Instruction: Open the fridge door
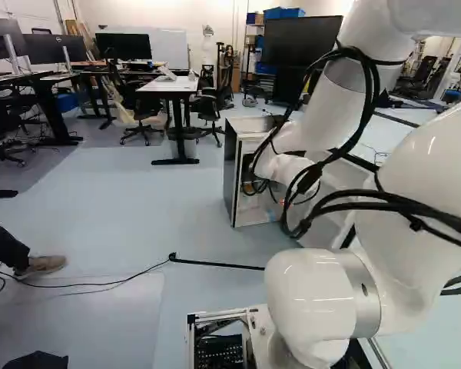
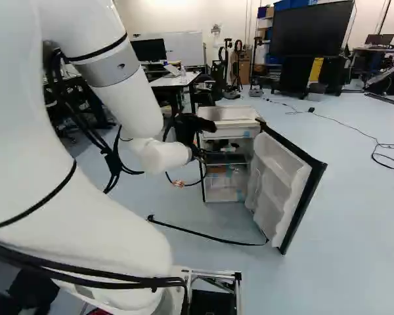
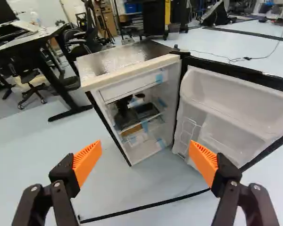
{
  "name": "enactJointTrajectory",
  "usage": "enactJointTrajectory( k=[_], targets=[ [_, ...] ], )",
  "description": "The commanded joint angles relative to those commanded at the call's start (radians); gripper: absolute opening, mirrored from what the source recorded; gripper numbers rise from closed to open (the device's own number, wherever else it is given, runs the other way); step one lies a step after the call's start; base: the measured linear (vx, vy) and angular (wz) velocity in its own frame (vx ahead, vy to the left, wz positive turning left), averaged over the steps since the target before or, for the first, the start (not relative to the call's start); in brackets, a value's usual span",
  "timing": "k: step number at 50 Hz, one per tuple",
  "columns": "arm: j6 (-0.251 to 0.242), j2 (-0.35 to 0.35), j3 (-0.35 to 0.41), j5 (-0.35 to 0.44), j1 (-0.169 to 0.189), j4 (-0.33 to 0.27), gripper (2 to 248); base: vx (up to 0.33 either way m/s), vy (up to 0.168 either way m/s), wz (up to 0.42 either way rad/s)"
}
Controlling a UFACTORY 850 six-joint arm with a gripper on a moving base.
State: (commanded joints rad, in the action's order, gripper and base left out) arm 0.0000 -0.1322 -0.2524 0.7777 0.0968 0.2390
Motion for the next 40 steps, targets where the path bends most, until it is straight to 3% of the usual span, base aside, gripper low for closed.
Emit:
enactJointTrajectory(
  k=[20, 40],
  targets=[
    [0.000, -0.076, 0.086, 0.049, -0.050, -0.124, 247, 0.000, 0.000, 0.000],
    [0.000, -0.125, 0.140, 0.081, -0.082, -0.203, 247, 0.000, 0.000, 0.000]
  ],
)
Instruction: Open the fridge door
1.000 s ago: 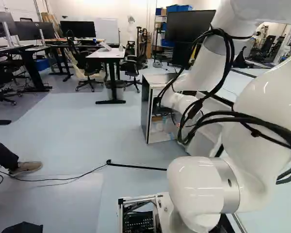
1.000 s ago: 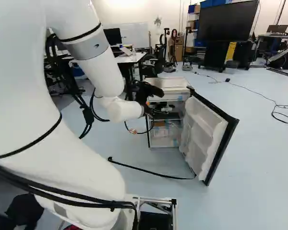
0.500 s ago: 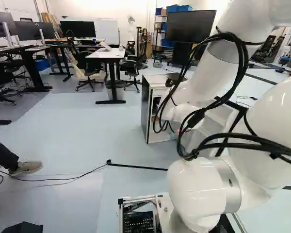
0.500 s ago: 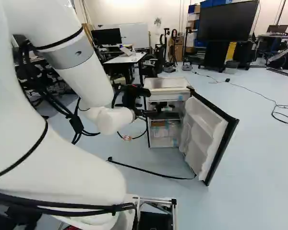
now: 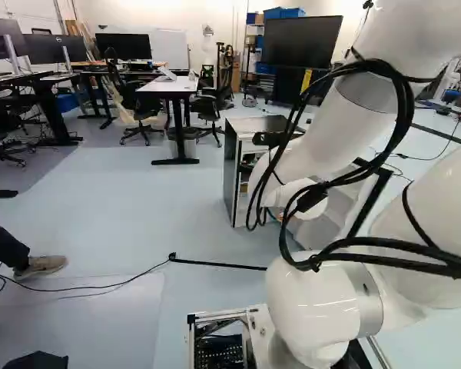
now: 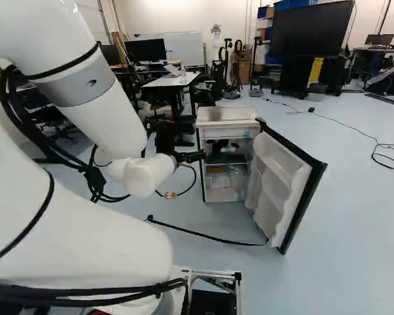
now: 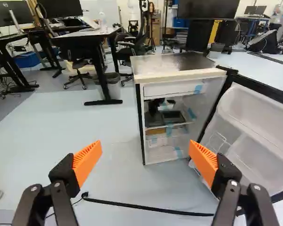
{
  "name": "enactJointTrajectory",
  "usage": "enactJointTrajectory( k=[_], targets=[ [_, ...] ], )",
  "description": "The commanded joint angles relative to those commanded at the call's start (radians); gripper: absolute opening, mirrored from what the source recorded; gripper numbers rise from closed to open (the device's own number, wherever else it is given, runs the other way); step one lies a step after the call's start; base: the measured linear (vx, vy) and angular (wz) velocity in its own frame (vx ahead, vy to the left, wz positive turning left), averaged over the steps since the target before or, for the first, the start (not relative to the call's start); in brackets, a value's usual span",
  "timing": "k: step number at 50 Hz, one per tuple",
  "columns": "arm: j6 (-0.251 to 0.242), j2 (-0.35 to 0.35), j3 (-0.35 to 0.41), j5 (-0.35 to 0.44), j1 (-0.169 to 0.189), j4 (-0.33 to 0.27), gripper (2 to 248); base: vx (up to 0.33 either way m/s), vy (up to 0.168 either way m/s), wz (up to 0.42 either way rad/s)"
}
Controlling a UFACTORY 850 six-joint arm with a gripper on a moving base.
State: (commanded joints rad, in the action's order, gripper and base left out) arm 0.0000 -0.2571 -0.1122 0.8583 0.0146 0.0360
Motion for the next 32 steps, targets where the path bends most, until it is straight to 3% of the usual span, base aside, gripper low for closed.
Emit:
enactJointTrajectory(
  k=[32],
  targets=[
    [0.000, -0.022, 0.025, 0.014, -0.015, -0.036, 247, 0.000, 0.000, 0.000]
  ],
)
